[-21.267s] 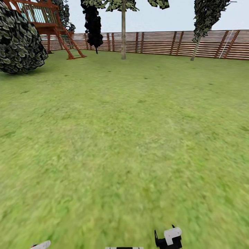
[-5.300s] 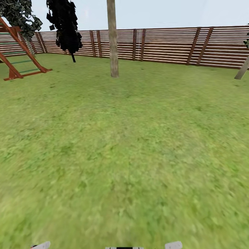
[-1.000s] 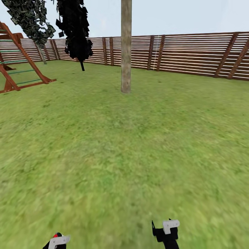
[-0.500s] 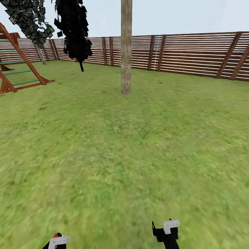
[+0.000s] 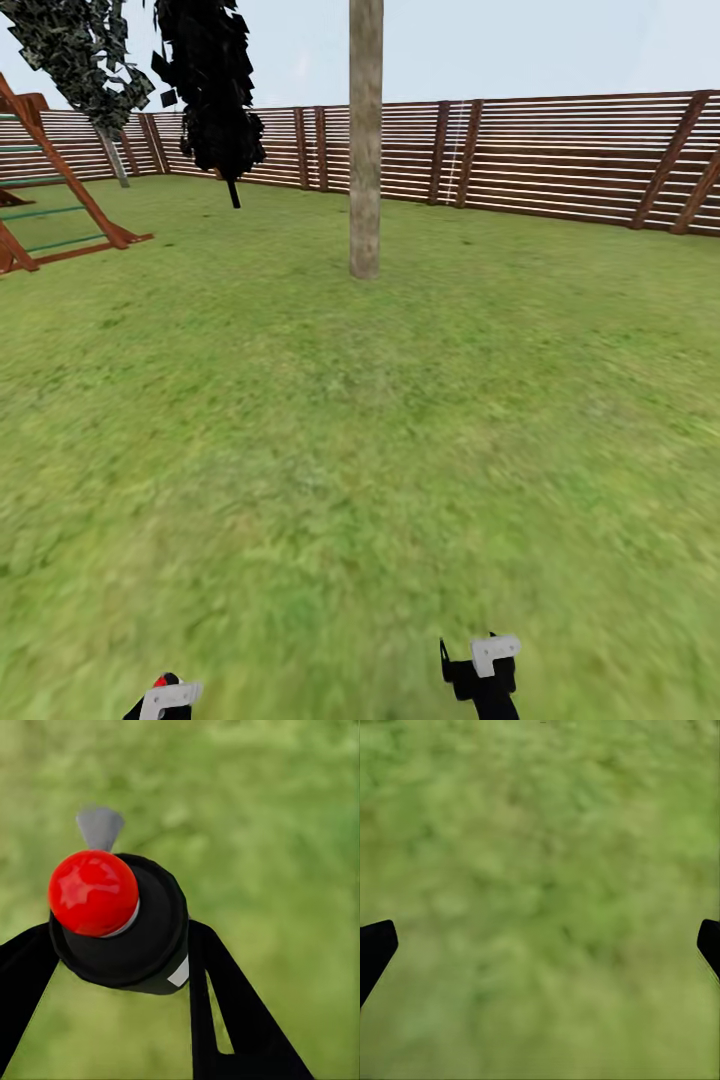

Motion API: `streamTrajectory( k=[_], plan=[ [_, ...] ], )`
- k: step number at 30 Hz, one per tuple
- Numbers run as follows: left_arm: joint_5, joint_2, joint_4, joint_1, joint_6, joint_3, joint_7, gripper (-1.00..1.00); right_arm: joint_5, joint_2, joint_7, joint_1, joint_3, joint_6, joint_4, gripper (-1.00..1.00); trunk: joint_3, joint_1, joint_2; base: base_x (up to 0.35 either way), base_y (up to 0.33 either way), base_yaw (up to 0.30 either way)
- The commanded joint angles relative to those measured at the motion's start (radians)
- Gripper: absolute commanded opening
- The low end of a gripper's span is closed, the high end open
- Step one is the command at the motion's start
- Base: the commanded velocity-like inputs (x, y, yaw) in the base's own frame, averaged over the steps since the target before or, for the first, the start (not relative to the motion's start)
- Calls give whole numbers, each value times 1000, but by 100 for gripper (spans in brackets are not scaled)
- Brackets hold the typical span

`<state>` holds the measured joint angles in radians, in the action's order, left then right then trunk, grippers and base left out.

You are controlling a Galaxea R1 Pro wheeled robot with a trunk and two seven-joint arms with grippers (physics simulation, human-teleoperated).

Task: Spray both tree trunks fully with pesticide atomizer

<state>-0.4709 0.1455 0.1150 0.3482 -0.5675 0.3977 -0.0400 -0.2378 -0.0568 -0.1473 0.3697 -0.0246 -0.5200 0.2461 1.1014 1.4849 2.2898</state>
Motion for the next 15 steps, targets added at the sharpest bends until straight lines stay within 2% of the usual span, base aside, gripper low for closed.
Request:
streamTrajectory(
  k=[1, 15],
  plan=[
    [0, 0, 0, 0, 0, 0, 0, -100, 0, 0, 0, 0, 0, 0, 0, 100, 0, 0, 0, 344, 0, 0],
    [0, 0, 0, 0, 0, 0, 0, -100, 0, 0, 0, 0, 0, 0, 0, 100, -1, 0, 0, 344, 0, 0]
  ],
)
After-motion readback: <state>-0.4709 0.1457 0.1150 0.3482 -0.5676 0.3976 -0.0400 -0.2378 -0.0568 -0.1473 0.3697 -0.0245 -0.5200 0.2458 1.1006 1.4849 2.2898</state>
